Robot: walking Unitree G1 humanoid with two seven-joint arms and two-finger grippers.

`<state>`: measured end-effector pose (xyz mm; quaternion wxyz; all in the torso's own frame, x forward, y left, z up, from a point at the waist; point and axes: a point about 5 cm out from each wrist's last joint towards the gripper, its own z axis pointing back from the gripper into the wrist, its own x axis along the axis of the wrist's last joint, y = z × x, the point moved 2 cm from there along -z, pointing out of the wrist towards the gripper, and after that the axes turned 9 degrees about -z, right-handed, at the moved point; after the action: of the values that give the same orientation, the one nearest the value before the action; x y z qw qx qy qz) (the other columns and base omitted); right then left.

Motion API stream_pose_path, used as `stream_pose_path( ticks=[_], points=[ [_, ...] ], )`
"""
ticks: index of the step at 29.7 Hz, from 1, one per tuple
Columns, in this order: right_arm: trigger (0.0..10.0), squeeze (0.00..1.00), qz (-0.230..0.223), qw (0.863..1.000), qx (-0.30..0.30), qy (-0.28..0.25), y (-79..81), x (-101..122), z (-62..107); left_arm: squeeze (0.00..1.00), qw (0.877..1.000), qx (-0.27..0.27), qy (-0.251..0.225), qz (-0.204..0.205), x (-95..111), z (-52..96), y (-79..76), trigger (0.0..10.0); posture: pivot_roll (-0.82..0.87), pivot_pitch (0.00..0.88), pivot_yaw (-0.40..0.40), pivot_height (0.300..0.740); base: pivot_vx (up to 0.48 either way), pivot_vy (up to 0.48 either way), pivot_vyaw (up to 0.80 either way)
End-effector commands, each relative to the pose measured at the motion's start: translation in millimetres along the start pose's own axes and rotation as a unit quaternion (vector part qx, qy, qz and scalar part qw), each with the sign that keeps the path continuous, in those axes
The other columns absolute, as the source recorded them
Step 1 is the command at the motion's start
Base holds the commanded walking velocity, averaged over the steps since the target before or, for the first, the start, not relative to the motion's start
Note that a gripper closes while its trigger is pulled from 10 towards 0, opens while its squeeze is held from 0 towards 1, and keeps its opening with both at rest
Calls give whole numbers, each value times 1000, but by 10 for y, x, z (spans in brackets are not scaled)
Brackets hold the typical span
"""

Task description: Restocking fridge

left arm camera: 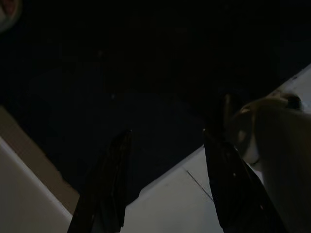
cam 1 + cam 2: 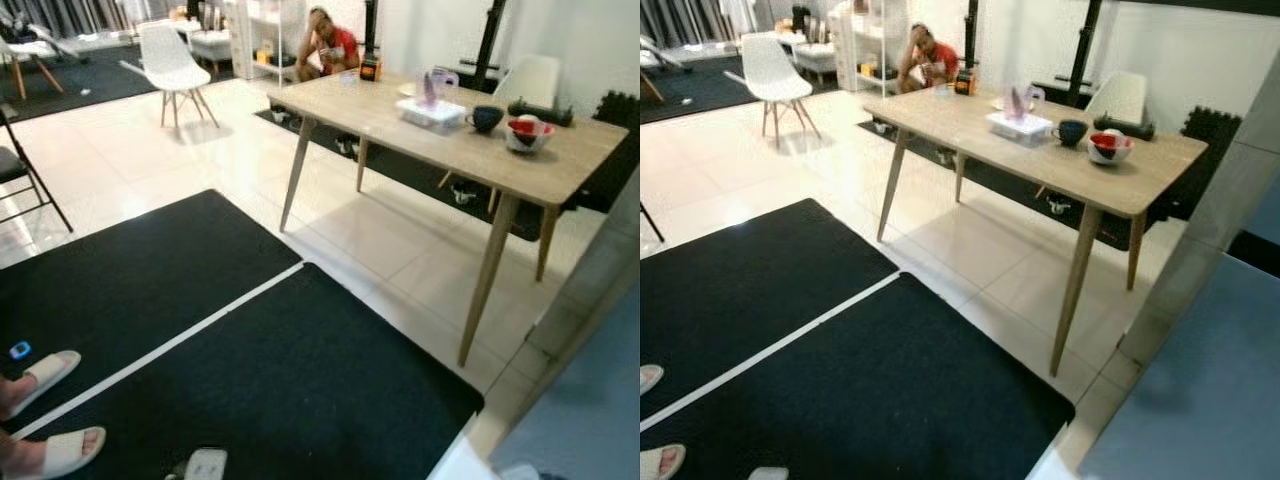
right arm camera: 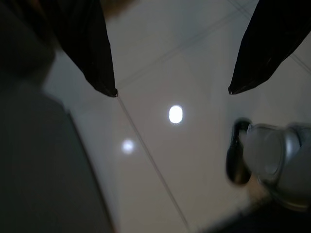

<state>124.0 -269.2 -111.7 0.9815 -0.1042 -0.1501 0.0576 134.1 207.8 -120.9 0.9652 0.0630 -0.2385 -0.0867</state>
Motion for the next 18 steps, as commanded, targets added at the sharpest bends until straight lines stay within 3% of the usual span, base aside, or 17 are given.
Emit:
stream_pose_path(
  ticks=[1, 18],
  points=[
    [10000, 0, -1, 1000, -1, -1, -14, 14, 1, 0, 1000, -5, 6, -8, -34, 5, -10, 10000, -132, 0, -13, 740, 364, 0, 0],
    [10000, 0, 29, 999, 17, -3, 90, 49, -8, 0, 1000, -4, 2, -14, -2, -1, -10, 10000, -120, 0, -26, 740, 444, 0, 0]
  ],
)
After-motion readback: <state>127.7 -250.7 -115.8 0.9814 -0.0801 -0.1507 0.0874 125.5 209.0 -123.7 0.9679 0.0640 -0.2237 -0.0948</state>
